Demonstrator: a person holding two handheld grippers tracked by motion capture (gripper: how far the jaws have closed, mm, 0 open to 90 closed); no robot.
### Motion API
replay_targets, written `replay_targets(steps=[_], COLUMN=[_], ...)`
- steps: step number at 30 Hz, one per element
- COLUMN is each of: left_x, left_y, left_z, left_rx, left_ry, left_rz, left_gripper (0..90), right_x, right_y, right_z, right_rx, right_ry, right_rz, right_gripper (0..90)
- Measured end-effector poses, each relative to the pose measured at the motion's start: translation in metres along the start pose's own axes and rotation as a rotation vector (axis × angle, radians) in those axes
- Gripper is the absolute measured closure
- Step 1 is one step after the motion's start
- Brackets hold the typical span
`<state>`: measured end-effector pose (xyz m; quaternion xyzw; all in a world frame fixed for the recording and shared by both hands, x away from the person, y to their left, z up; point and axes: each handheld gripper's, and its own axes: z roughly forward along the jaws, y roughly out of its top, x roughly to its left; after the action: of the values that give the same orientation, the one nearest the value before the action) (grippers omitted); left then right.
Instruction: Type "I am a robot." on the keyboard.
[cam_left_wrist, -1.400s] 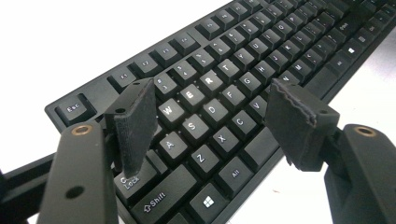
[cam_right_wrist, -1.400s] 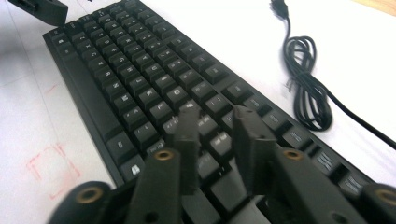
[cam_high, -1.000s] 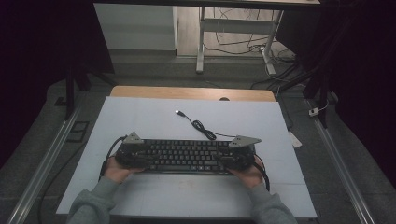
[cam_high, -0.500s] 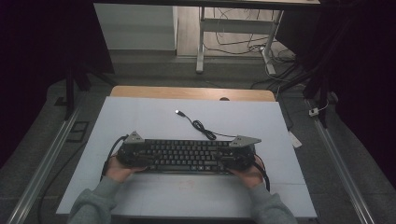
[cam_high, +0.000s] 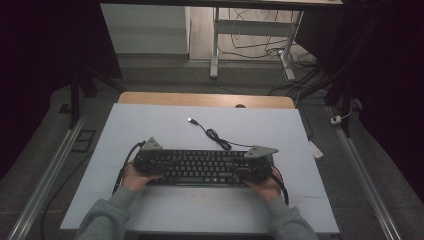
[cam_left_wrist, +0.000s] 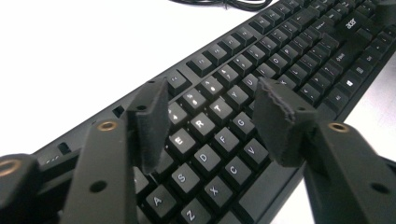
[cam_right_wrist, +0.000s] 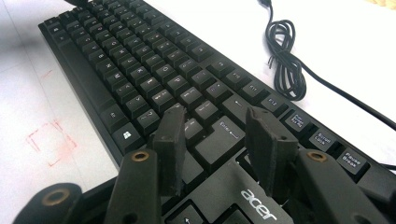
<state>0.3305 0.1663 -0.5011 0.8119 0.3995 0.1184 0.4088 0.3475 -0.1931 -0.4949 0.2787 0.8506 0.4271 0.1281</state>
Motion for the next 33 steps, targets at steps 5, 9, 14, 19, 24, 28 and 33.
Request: replay_targets(steps=[5, 9, 14, 19, 24, 28, 33], left_x=[0.001, 0.000, -0.002, -0.005, -0.006, -0.007, -0.008], left_y=[0.002, 0.003, 0.005, 0.007, 0.008, 0.009, 0.010], left_z=[0.005, 0.010, 0.016, 0.022, 0.027, 0.032, 0.035], left_rx=[0.000, 0.014, 0.029, 0.053, 0.076, 0.091, 0.101], left_ry=[-0.009, -0.020, -0.031, -0.037, -0.040, -0.036, -0.028], left_rz=[0.001, 0.015, 0.033, 0.054, 0.065, 0.065, 0.068], left_gripper=[55.5, 62.0, 72.5, 85.2, 88.9, 89.0, 89.0], right_x=[0.000, 0.000, 0.001, 0.000, 0.000, 0.000, 0.000], right_y=[0.000, 0.000, -0.001, -0.001, -0.001, -0.001, -0.001], right_z=[0.001, 0.002, 0.003, 0.002, 0.002, 0.002, 0.002], right_rx=[0.003, 0.009, 0.016, 0.013, 0.011, 0.012, 0.009], right_ry=[0.000, 0.002, 0.000, 0.000, 0.001, 0.002, 0.001], right_rz=[-0.001, -0.002, -0.004, -0.001, 0.000, -0.001, 0.000], right_gripper=[58.3, 58.3, 58.4, 58.3, 58.1, 57.9, 57.8])
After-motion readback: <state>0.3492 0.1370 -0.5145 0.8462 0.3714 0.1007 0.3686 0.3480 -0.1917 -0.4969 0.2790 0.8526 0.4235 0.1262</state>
